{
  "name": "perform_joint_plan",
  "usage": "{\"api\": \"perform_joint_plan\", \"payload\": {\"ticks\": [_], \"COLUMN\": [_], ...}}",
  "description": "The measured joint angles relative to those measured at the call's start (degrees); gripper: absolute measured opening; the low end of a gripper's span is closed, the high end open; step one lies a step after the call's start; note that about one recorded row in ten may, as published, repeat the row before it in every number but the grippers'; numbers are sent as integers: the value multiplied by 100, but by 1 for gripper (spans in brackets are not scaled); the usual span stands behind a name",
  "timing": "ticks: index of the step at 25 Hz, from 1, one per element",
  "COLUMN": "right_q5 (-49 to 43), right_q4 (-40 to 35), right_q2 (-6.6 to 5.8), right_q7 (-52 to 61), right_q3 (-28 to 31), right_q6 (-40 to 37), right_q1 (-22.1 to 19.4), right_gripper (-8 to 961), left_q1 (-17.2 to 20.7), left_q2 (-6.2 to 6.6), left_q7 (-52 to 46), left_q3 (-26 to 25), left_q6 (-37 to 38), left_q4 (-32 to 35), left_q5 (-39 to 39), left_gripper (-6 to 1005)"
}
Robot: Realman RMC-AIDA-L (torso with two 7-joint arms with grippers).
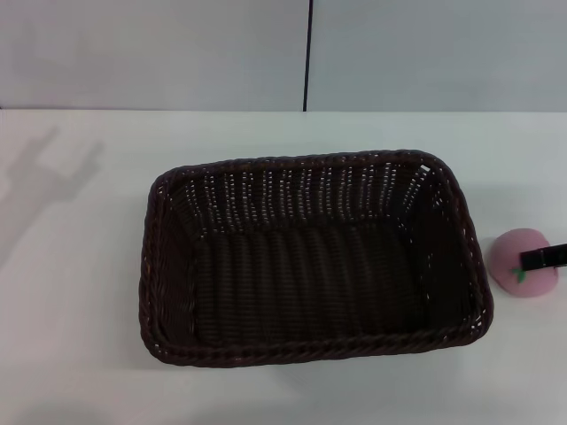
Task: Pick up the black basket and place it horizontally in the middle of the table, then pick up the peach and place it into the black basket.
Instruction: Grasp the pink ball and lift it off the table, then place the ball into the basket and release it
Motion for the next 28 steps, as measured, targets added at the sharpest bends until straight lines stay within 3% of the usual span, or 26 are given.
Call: {"api": "perform_joint_plan", "payload": {"ticks": [5,13,21,28], "right_q5": [15,42,795,2199], "right_q4": [-28,-186,-1444,-2370], "right_q2": [15,10,77,111], "right_q7": [-36,-26,58,298], "right_q3": [10,199,613,172], "right_q6": [-2,-78,-838,-1574], "right_q1": [-23,-61,-317,-313], "right_gripper": [554,172,142,95], "left_q1": [-2,-19,-4,-41], "left_q2": [0,9,9,0], "left_q7": [-3,-10,-2,0], "left_q3": [-3,0,-3,3], "left_q6": [-2,48,91,174], "left_q4": [-7,-18,-61,-117], "left_q5": [1,1,1,1], "left_gripper": [788,787,787,786]}}
